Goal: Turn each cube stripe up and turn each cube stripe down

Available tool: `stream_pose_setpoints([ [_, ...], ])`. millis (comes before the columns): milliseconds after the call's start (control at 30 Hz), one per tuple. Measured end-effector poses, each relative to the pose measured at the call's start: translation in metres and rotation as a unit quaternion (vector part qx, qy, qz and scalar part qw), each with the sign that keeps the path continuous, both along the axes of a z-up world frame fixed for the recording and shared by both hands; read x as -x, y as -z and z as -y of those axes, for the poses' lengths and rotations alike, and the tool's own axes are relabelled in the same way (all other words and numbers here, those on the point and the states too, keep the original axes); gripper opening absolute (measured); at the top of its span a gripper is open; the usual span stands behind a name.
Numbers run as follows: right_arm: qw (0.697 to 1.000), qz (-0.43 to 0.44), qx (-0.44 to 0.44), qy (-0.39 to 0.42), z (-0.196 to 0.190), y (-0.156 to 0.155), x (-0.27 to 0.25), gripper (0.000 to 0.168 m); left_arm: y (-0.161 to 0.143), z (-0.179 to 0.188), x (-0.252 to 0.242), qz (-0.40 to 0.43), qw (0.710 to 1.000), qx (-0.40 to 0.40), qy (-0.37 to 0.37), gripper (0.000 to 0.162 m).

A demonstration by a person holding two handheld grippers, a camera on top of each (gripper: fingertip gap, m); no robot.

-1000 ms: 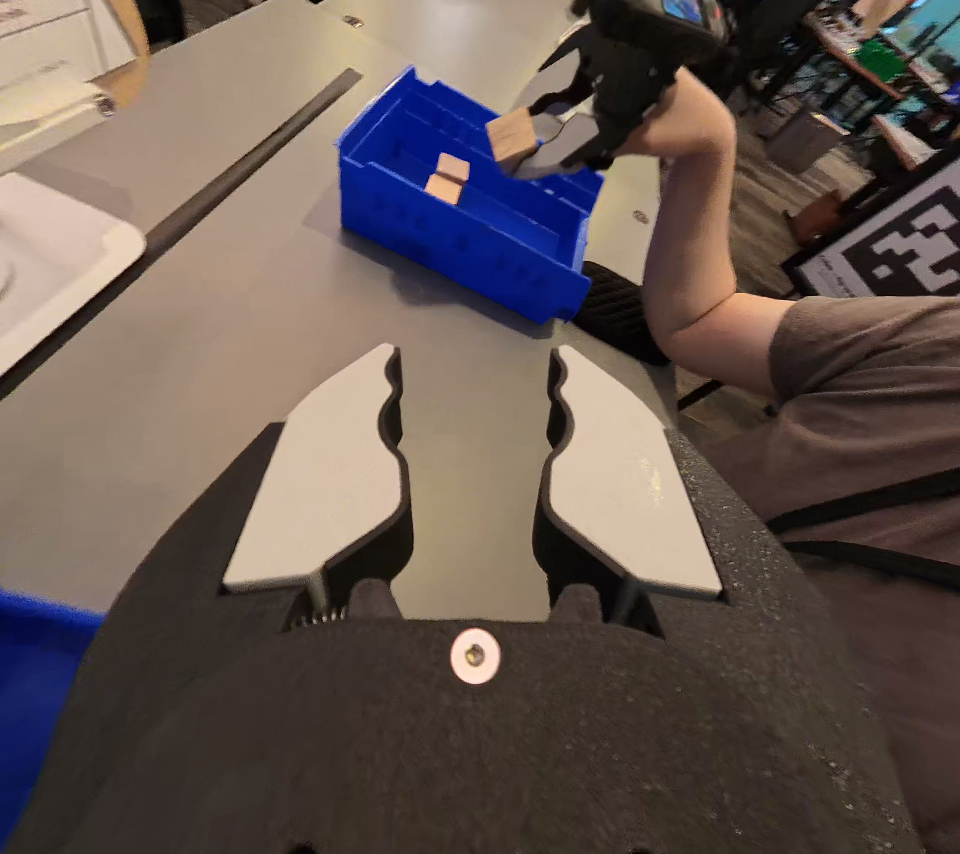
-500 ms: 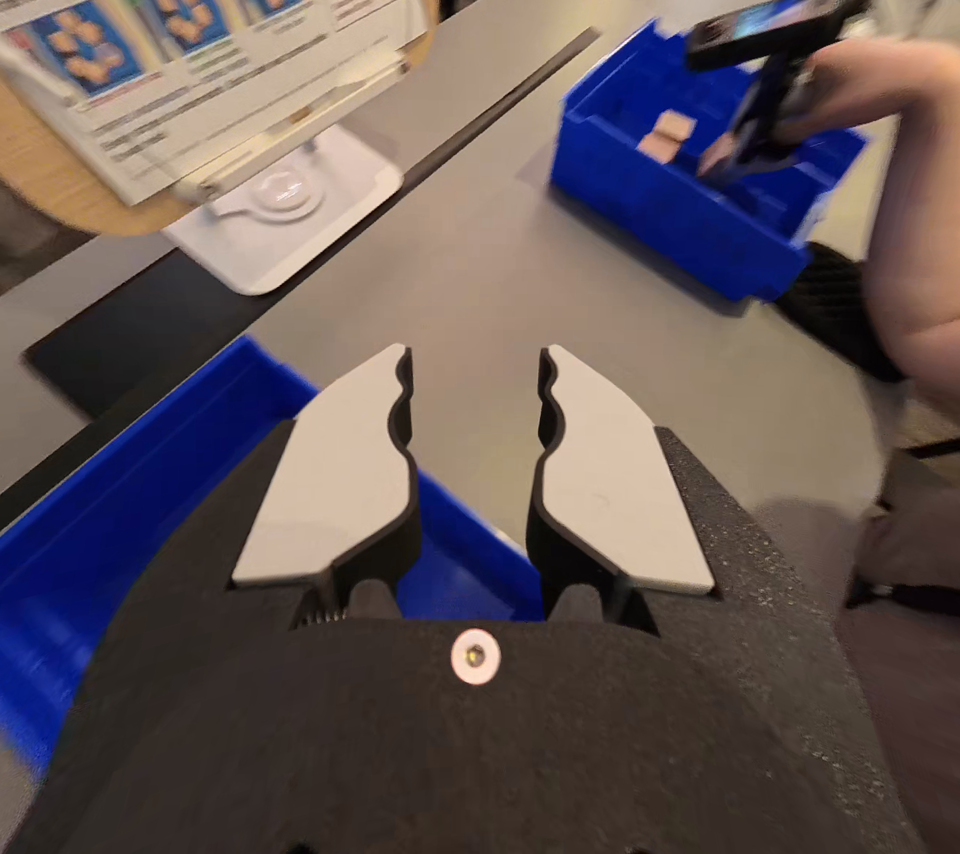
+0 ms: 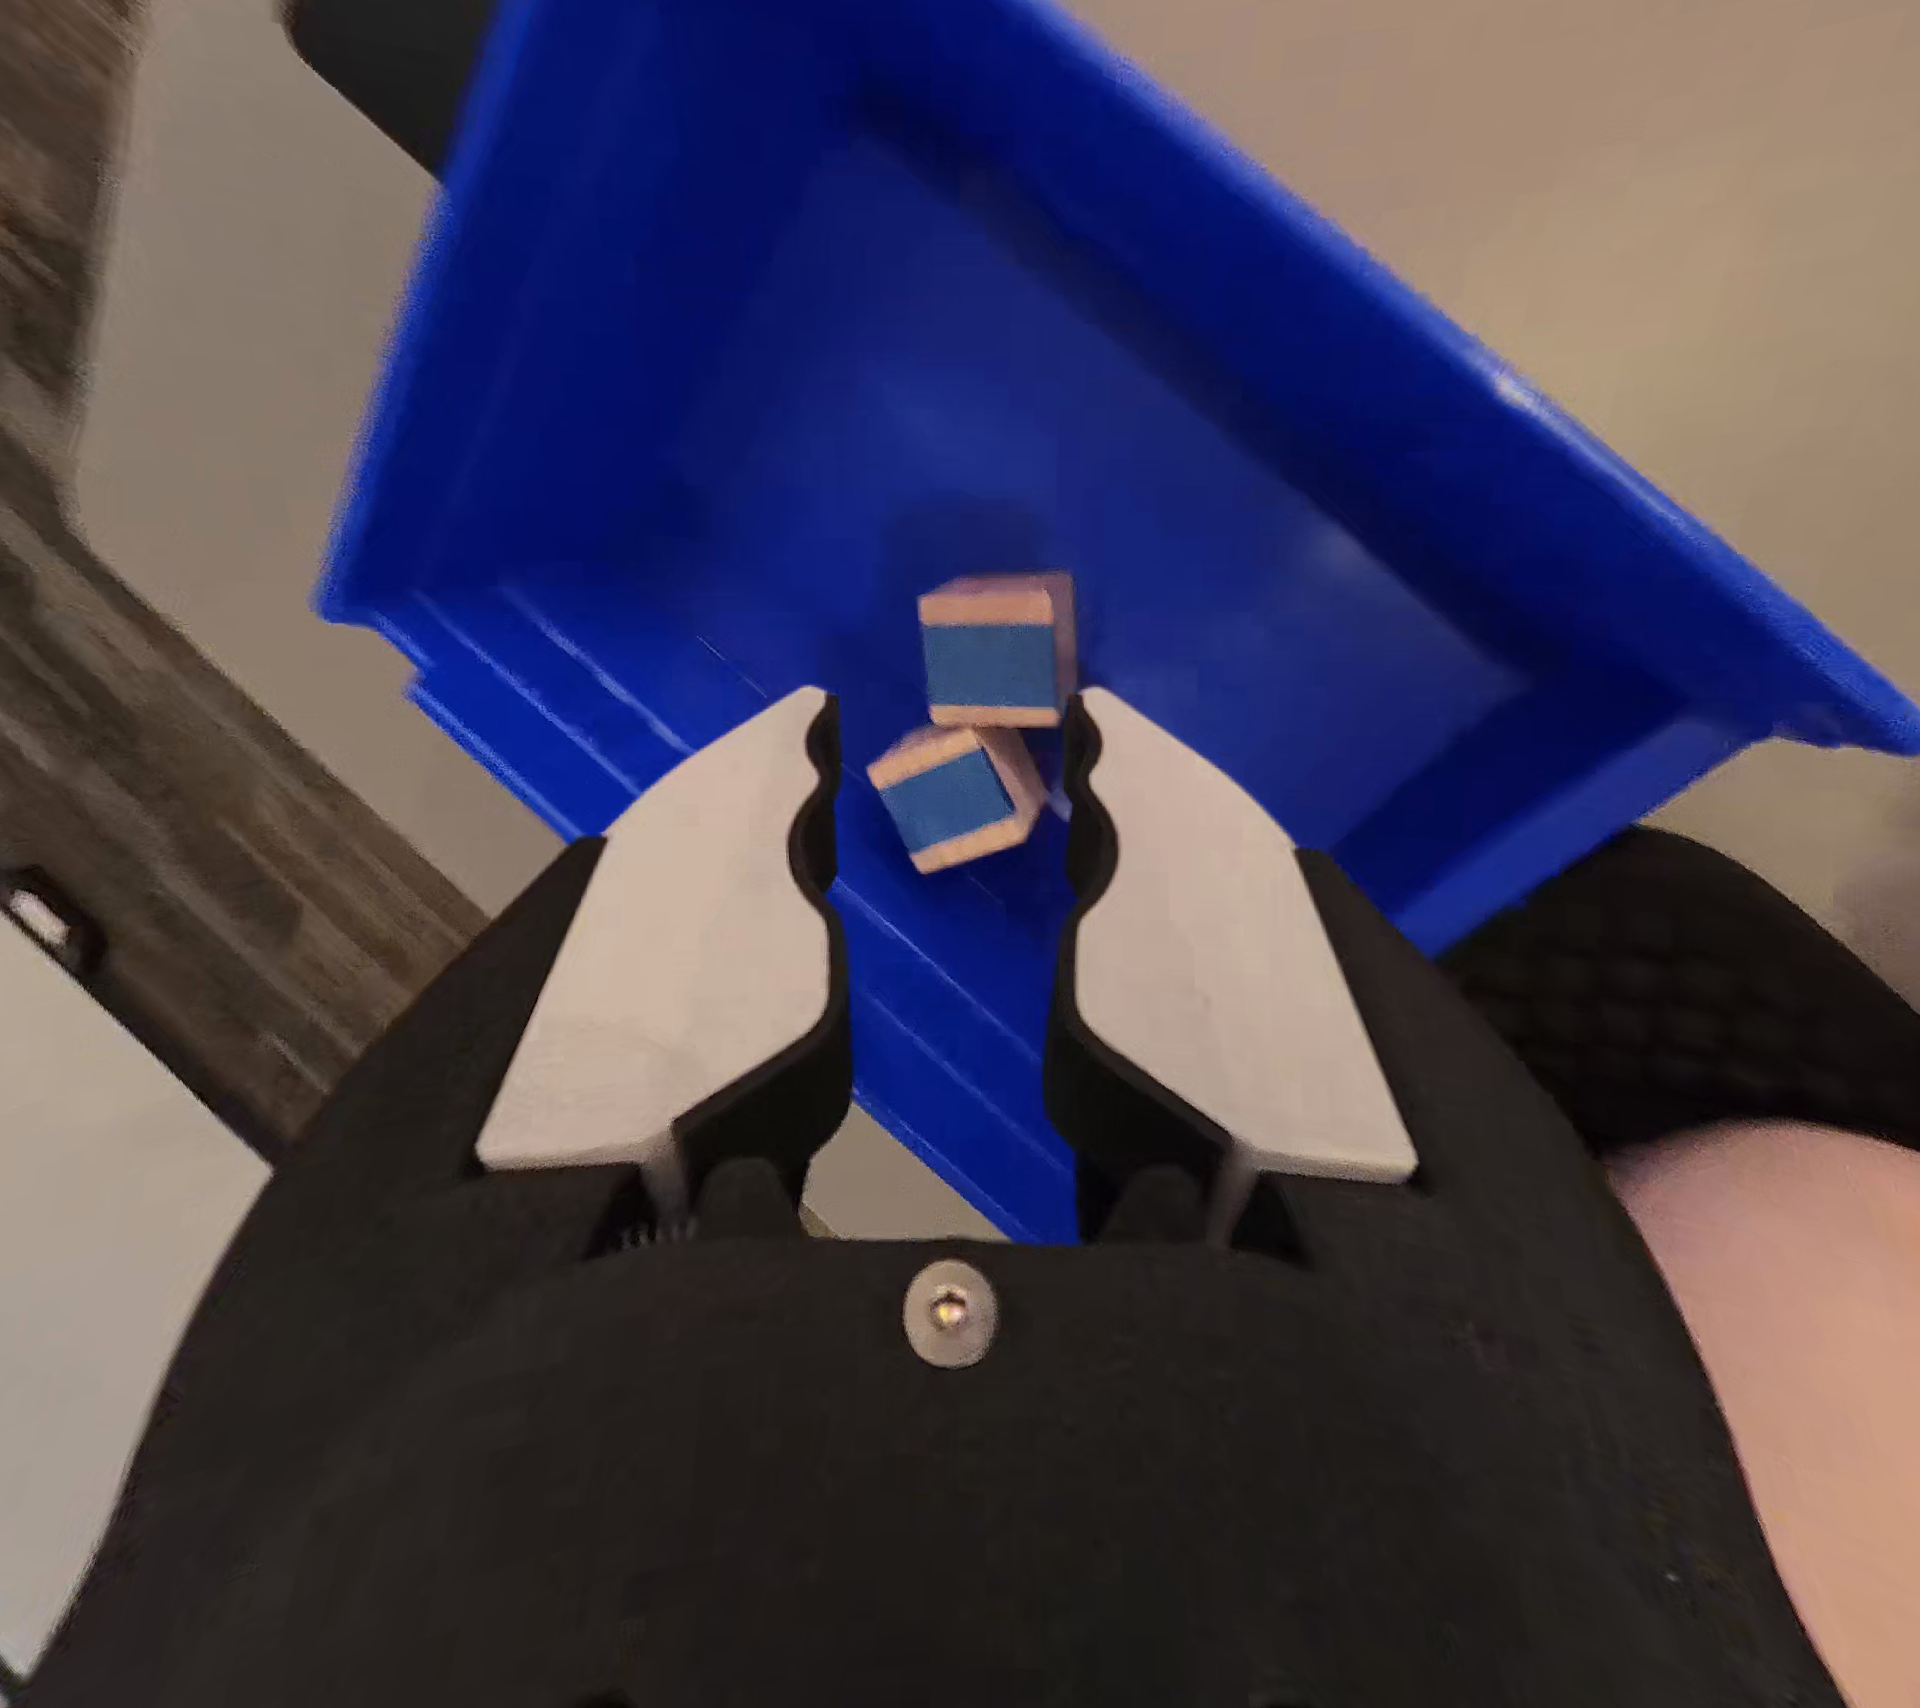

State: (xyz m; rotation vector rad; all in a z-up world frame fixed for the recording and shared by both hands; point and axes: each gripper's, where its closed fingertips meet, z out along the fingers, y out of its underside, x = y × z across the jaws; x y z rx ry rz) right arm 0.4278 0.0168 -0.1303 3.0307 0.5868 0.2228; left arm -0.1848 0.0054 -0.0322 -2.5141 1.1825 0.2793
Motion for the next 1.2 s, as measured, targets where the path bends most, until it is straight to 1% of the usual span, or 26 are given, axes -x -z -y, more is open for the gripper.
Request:
stream_pose_setpoints([
  [100, 0.999, -0.006, -0.045, 0.005, -0.002, -0.020, 0.000, 0.059, 0.018, 0.000, 0.010, -0.001, 0.999, 0.040, -0.029, 0.048],
  [233, 0.996, -0.007, -0.086, 0.005, 0.003, -0.043, -0.003, 0.059, 0.042, 0.000, 0.013, 0.018, 0.994, 0.098, -0.041, 0.057],
  [333, 0.995, -0.001, -0.101, 0.007, 0.009, -0.055, -0.007, 0.058, 0.060, 0.001, 0.017, 0.020, 0.989, 0.140, -0.054, 0.068],
  [433, 0.994, 0.003, -0.111, 0.004, 0.014, -0.062, -0.009, 0.059, 0.073, 0.000, 0.017, 0.024, 0.983, 0.172, -0.065, 0.069],
  [500, 0.994, 0.005, -0.113, -0.001, 0.016, -0.065, -0.008, 0.059, 0.082, -0.001, 0.015, 0.024, 0.980, 0.187, -0.064, 0.065],
  [600, 0.994, 0.010, -0.113, -0.009, 0.019, -0.066, -0.006, 0.058, 0.096, -0.004, 0.023, -0.001, 0.976, 0.206, -0.073, 0.065],
  [733, 0.994, 0.004, -0.111, -0.020, 0.020, -0.066, -0.002, 0.058, 0.111, -0.003, 0.029, -0.004, 0.970, 0.233, -0.074, 0.054],
  [800, 0.994, 0.006, -0.108, -0.019, 0.020, -0.065, -0.003, 0.058, 0.113, -0.003, 0.028, 0.007, 0.968, 0.239, -0.070, 0.045],
  [900, 0.994, 0.013, -0.108, -0.016, 0.020, -0.065, -0.005, 0.058, 0.110, -0.006, 0.031, -0.003, 0.973, 0.223, -0.060, 0.045],
  [933, 0.994, 0.014, -0.110, -0.015, 0.020, -0.067, -0.006, 0.058, 0.106, -0.010, 0.033, -0.008, 0.977, 0.205, -0.057, 0.045],
  [1000, 0.992, 0.020, -0.122, -0.013, 0.019, -0.072, -0.006, 0.058, 0.091, -0.020, 0.030, 0.012, 0.985, 0.162, -0.053, 0.045],
  [1100, 0.986, 0.031, -0.166, -0.017, 0.012, -0.089, -0.002, 0.057, 0.048, -0.040, 0.021, 0.068, 0.996, 0.051, -0.040, 0.045],
  [1167, 0.975, 0.026, -0.216, -0.037, 0.002, -0.106, 0.011, 0.055, 0.011, -0.044, 0.002, 0.148, 0.989, -0.007, -0.023, 0.045],
  [1200, 0.968, 0.019, -0.246, -0.051, -0.004, -0.116, 0.021, 0.052, -0.009, -0.044, -0.011, 0.190, 0.981, -0.039, -0.002, 0.045],
])
